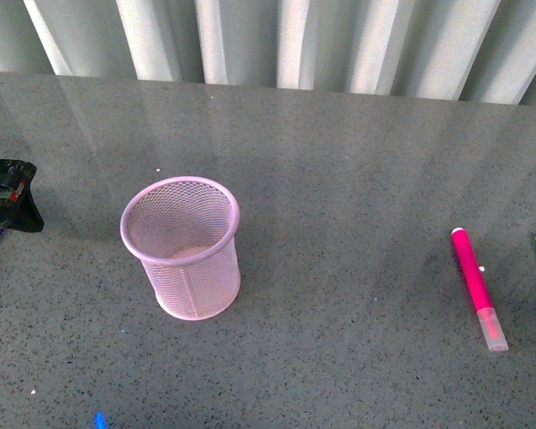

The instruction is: Insert purple and pink pens into pink cup

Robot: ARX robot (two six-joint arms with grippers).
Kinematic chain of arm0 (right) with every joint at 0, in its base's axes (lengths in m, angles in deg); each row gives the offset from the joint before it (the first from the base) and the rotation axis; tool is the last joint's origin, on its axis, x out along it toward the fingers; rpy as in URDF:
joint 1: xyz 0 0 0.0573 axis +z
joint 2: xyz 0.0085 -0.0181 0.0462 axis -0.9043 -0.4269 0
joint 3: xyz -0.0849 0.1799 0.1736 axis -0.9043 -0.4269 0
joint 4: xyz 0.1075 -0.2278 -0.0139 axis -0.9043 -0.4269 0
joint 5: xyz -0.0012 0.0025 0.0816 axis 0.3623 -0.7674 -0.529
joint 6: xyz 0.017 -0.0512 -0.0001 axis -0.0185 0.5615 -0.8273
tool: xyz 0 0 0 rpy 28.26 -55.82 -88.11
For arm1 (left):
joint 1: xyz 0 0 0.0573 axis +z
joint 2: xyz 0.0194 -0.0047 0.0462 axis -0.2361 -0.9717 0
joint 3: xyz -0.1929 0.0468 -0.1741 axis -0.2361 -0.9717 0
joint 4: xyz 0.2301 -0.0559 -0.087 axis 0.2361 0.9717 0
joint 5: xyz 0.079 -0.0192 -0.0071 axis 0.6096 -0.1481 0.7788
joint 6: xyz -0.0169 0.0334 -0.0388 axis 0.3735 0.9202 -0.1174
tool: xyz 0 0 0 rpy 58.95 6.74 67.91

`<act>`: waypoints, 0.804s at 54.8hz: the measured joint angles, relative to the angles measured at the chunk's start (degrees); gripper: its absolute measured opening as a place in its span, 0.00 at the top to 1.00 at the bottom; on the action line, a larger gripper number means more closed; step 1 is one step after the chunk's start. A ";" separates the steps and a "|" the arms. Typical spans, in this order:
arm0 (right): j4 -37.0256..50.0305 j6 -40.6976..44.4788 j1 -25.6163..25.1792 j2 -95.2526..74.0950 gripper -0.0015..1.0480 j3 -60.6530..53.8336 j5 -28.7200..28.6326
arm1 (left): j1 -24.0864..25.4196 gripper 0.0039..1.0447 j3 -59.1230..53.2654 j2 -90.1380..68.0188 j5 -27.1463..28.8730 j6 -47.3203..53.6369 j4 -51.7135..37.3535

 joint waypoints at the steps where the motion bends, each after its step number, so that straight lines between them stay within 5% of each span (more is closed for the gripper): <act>1: 0.00 0.00 0.00 0.00 0.07 0.00 0.00 | 0.04 0.06 0.00 -0.07 -0.02 0.00 0.00; 33: 0.00 0.00 0.00 0.00 0.07 0.00 0.00 | 0.42 0.06 2.62 -3.96 0.55 0.17 -0.13; 44: 0.00 0.00 0.00 0.00 0.07 0.00 0.00 | 0.52 0.34 3.74 -4.70 2.54 2.27 1.77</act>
